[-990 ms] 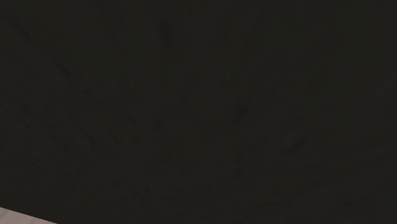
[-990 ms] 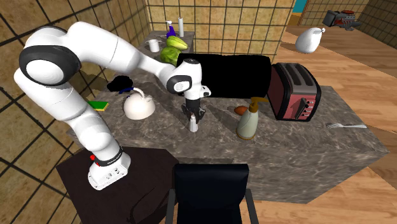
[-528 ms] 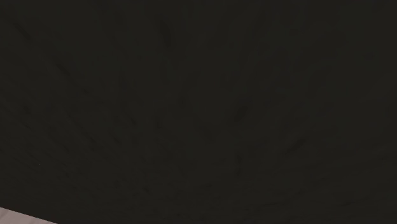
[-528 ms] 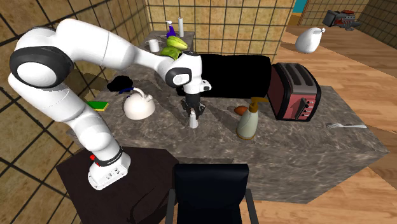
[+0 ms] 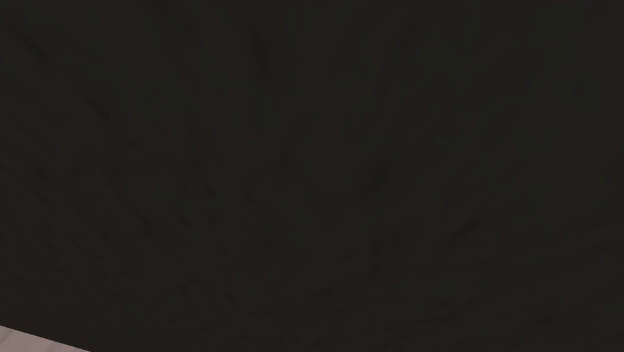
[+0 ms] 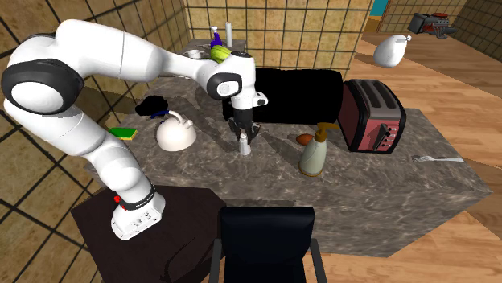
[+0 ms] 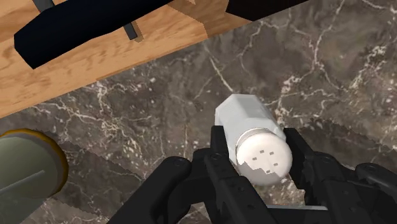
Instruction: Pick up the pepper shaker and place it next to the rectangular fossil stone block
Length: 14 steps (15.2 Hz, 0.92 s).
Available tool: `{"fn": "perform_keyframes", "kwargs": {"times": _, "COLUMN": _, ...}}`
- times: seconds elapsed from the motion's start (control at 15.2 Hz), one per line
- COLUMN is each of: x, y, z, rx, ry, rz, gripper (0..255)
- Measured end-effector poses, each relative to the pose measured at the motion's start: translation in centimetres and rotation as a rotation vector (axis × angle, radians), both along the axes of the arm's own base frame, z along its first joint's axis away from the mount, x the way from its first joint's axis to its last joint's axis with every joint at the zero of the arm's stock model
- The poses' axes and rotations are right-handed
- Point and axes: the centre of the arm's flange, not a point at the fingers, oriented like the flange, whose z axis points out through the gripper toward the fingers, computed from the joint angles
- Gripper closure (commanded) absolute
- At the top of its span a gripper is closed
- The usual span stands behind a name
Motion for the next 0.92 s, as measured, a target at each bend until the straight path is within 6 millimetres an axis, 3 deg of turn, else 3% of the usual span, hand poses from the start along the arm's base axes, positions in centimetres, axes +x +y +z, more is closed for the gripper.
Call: {"fn": "perform_keyframes", "kwargs": {"times": 0.92, "x": 0.0, "y": 0.1, "z": 7.5, "rx": 0.0, "ry": 0.0, "rz": 0.0, "gripper": 255}}
